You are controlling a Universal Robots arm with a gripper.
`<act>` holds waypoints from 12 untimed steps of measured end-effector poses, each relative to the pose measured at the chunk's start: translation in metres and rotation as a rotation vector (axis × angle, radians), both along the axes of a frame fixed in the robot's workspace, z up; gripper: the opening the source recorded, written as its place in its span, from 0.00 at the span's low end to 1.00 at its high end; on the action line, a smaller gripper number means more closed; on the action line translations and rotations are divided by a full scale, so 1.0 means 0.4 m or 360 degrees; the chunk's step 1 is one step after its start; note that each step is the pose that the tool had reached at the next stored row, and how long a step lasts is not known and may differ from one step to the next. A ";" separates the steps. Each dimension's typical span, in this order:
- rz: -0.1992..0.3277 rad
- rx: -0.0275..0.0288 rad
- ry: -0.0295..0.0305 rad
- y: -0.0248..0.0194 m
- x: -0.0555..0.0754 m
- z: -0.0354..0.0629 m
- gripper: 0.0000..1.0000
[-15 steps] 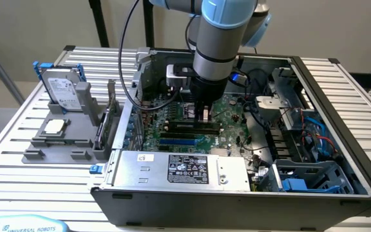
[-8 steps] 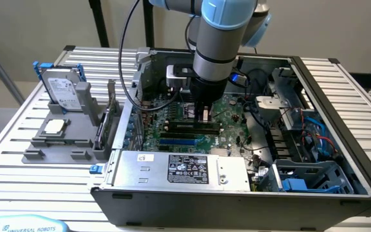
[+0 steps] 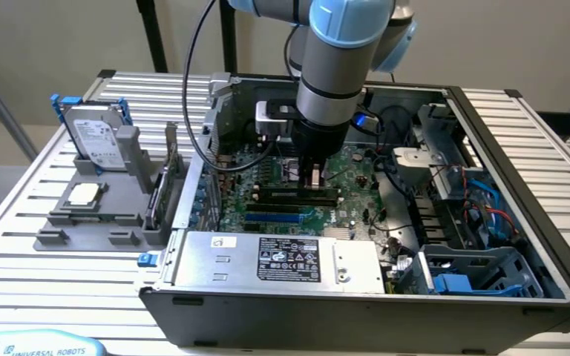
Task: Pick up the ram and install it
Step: 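Insert the ram into the slot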
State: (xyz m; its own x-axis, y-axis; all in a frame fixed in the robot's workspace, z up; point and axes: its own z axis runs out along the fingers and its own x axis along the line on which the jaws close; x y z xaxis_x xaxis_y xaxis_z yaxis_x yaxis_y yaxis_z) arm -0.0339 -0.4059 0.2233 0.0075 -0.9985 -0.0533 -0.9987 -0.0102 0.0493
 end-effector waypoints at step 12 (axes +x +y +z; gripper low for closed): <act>-0.0031 0.00003 -0.00001 0.000 0.000 0.000 0.14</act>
